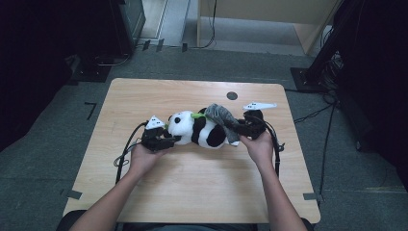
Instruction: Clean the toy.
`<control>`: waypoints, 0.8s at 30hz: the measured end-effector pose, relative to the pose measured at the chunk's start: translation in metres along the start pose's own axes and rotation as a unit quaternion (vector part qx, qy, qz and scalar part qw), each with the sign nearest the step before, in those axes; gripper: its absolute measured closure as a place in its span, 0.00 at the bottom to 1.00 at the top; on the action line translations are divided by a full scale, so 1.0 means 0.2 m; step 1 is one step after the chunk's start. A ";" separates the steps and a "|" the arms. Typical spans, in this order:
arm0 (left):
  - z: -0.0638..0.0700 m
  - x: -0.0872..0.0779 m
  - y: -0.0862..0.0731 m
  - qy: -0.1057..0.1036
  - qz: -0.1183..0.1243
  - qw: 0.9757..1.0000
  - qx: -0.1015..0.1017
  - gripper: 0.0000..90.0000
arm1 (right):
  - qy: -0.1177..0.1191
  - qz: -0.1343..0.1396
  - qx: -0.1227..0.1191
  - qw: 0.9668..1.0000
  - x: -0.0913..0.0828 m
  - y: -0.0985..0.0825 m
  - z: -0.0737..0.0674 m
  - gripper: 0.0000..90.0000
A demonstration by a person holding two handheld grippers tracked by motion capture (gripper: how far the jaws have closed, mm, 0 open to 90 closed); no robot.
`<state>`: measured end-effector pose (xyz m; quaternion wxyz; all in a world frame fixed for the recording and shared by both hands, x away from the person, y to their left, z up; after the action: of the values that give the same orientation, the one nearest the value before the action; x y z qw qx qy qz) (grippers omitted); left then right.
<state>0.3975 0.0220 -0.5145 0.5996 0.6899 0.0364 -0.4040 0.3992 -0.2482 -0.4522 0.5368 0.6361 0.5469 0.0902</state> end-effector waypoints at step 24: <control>0.02 -0.01 0.01 0.011 0.000 1.000 0.007 0.55 | 0.000 0.015 -0.049 0.999 -0.07 0.15 -0.16 0.86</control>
<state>0.3957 0.0192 -0.5128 0.5943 0.6982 0.0405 -0.3970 0.3893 -0.2349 -0.4098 0.5662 0.6169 0.5323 0.1246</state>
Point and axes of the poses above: each handheld gripper's, and its own axes: x roughly forward along the jaws, y roughly out of its top, z roughly to its right, the point moved 6 cm from there along x, roughly forward along the jaws, and after that the axes turned 14 degrees about y, right-handed, at the moved point
